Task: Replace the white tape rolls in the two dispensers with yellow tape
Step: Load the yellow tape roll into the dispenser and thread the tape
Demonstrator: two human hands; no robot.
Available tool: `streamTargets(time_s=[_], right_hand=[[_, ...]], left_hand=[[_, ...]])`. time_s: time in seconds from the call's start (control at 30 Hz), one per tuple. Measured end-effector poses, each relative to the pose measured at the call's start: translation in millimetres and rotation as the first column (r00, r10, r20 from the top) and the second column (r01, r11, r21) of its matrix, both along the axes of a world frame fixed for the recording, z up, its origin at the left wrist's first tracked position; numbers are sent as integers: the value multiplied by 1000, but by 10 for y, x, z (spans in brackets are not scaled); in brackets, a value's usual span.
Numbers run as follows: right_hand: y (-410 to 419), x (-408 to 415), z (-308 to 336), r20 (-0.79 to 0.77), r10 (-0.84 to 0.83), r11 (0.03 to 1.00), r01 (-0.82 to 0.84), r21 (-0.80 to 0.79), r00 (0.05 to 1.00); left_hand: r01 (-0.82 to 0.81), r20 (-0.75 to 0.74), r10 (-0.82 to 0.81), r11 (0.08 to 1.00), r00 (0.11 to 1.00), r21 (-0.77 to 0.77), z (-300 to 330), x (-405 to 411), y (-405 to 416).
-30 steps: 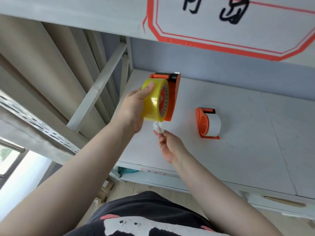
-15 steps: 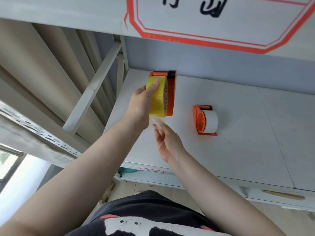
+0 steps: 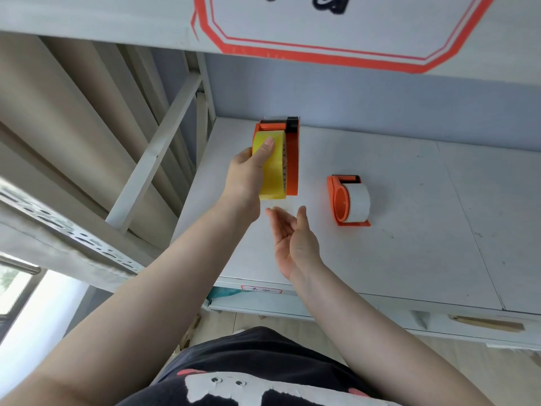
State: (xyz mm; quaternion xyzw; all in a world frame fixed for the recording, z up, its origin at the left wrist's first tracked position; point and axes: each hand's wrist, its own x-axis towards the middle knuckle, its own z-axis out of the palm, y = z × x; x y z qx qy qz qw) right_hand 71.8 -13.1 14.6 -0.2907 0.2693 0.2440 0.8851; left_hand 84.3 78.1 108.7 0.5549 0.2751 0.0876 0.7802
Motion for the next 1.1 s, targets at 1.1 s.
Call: streamTargets(time_s=[1.1], right_hand=[[-48,-7,-364,-80,251,850,-260,-458,965]], left_hand=[[225,-417,-141,961,898,159,-755,424,-105]])
